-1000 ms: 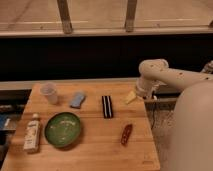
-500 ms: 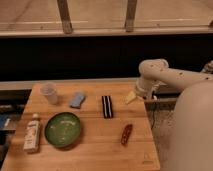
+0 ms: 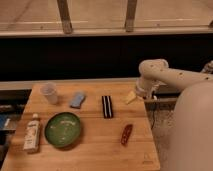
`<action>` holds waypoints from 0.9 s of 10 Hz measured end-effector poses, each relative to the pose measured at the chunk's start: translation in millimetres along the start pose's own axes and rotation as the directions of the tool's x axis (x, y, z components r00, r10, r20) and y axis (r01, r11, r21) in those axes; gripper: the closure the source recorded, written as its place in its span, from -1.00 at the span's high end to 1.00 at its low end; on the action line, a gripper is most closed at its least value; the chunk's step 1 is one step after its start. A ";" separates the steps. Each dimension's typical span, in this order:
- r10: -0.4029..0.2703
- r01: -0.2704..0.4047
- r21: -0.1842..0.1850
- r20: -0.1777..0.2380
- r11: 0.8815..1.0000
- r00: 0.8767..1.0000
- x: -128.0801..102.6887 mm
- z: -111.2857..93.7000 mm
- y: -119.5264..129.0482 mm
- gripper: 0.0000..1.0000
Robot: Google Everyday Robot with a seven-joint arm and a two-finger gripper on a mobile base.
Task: Place the eraser in the ceramic cup
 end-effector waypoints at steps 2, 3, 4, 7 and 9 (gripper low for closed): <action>0.000 0.000 0.000 0.000 1.000 1.000 0.0 0.0 0.0 0.60; 0.000 0.000 0.000 0.000 1.000 1.000 0.0 0.0 0.0 0.60; 0.000 0.000 0.000 0.000 1.000 1.000 0.0 0.0 0.0 0.60; 0.004 -0.004 0.004 0.004 1.000 1.000 -2.5 -3.0 -0.7 0.60; -0.038 0.038 0.005 -0.004 0.999 0.999 -9.0 -19.5 12.7 0.60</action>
